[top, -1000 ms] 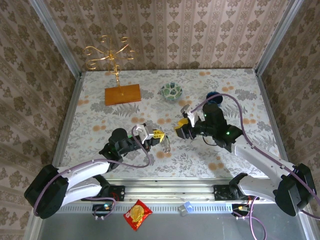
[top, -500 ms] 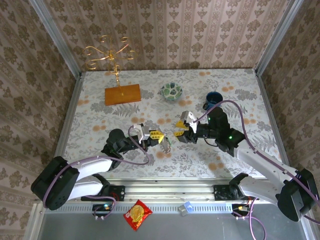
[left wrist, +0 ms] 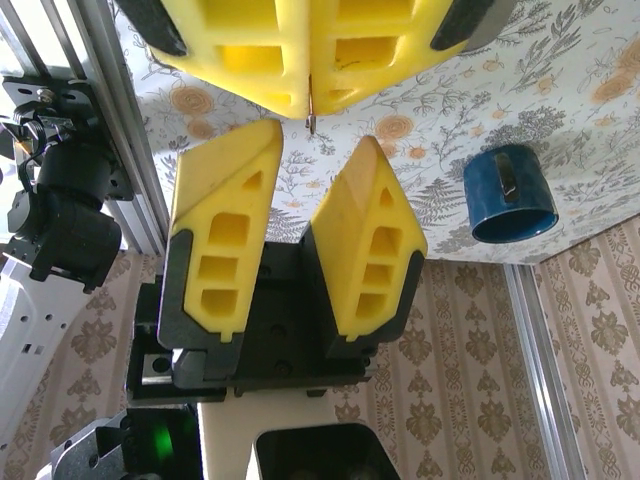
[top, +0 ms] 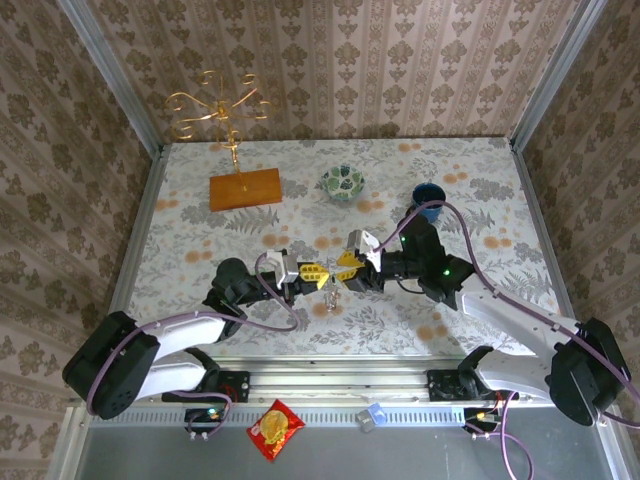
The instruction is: Put the keys on the keyring
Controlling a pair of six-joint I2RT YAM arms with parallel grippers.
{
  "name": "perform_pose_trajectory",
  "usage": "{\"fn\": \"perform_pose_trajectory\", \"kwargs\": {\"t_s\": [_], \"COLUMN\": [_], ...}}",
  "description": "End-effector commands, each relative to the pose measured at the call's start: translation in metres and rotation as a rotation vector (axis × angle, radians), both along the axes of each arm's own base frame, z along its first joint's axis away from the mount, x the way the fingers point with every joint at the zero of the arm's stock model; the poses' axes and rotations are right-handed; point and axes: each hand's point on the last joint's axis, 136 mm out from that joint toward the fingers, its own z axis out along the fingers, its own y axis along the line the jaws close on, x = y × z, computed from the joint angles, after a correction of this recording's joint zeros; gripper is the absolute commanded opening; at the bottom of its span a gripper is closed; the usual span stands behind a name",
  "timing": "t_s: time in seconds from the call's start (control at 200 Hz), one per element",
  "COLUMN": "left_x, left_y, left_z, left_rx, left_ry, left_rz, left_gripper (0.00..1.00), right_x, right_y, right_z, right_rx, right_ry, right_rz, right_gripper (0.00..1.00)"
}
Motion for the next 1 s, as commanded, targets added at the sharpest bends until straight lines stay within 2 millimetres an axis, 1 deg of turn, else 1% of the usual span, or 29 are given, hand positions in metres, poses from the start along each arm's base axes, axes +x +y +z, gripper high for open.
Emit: {"fn": "perform_pose_trajectory", "kwargs": {"t_s": [0.0, 0.18, 0.22, 0.32, 0.37, 0.455, 0.47, 0.5, 0.505, 0.51, 0.53, 0.555, 0.595, 0.715, 0.77, 0.895, 0.97, 0.995], "left_x": [-0.004, -0.004, -0.005, -0.005, -0.004, 0.004, 0.005, 0.007, 0.007, 0.008, 0.009, 0.009, 0.009, 0.01, 0.011, 0.008, 0.007, 0.007], "left_y": [0.0, -0.001, -0.001, -0.002, -0.001, 0.0, 0.001, 0.002, 0.002, 0.002, 0.003, 0.003, 0.004, 0.008, 0.01, 0.012, 0.01, 0.01], "left_z": [0.016, 0.017, 0.017, 0.018, 0.018, 0.016, 0.015, 0.013, 0.013, 0.013, 0.01, 0.009, 0.004, -0.008, -0.012, -0.01, -0.008, -0.008], "left_rx": [-0.045, -0.049, -0.051, -0.055, -0.055, -0.051, -0.047, -0.039, -0.038, -0.036, -0.025, -0.013, 0.017, 0.131, 0.177, 0.228, 0.238, 0.24], "left_ry": [-0.065, -0.065, -0.065, -0.064, -0.06, -0.039, -0.031, -0.023, -0.023, -0.022, -0.017, -0.016, -0.012, -0.018, -0.019, -0.038, -0.04, -0.04], "left_rz": [-0.026, -0.03, -0.033, -0.034, -0.029, 0.016, 0.024, 0.036, 0.038, 0.04, 0.048, 0.055, 0.062, 0.087, 0.104, 0.095, 0.078, 0.073], "left_gripper": [0.0, 0.0, 0.0, 0.0, 0.0, 0.0, 0.04, 0.17, 0.17, 0.21, 0.27, 0.32, 0.35, 0.36, 0.35, 0.33, 0.32, 0.32], "right_x": [-0.002, -0.002, -0.002, -0.003, -0.004, -0.005, -0.005, -0.005, -0.005, -0.005, -0.005, -0.005, -0.004, -0.002, -0.002, -0.004, -0.002, -0.002], "right_y": [0.011, 0.016, 0.017, 0.019, 0.019, 0.017, 0.016, 0.015, 0.015, 0.014, 0.013, 0.011, 0.009, 0.001, -0.002, -0.005, -0.005, -0.003], "right_z": [0.019, 0.018, 0.019, 0.02, 0.019, 0.02, 0.02, 0.02, 0.02, 0.021, 0.021, 0.021, 0.02, 0.017, 0.013, 0.007, 0.007, 0.01], "right_rx": [0.045, 0.052, 0.055, 0.058, 0.053, 0.036, 0.031, 0.019, 0.016, 0.015, 0.006, -0.01, -0.038, -0.135, -0.189, -0.305, -0.344, -0.352], "right_ry": [-0.041, -0.04, -0.04, -0.033, -0.031, -0.042, -0.046, -0.053, -0.054, -0.056, -0.062, -0.069, -0.081, -0.099, -0.102, -0.125, -0.136, -0.146], "right_rz": [0.054, 0.066, 0.07, 0.084, 0.088, 0.089, 0.088, 0.084, 0.083, 0.083, 0.079, 0.073, 0.065, 0.055, 0.059, 0.08, 0.085, 0.091], "right_gripper": [0.33, 0.26, 0.23, 0.1, 0.0, 0.0, 0.0, 0.0, 0.0, 0.0, 0.0, 0.0, 0.0, 0.0, 0.0, 0.0, 0.0, 0.0]}}
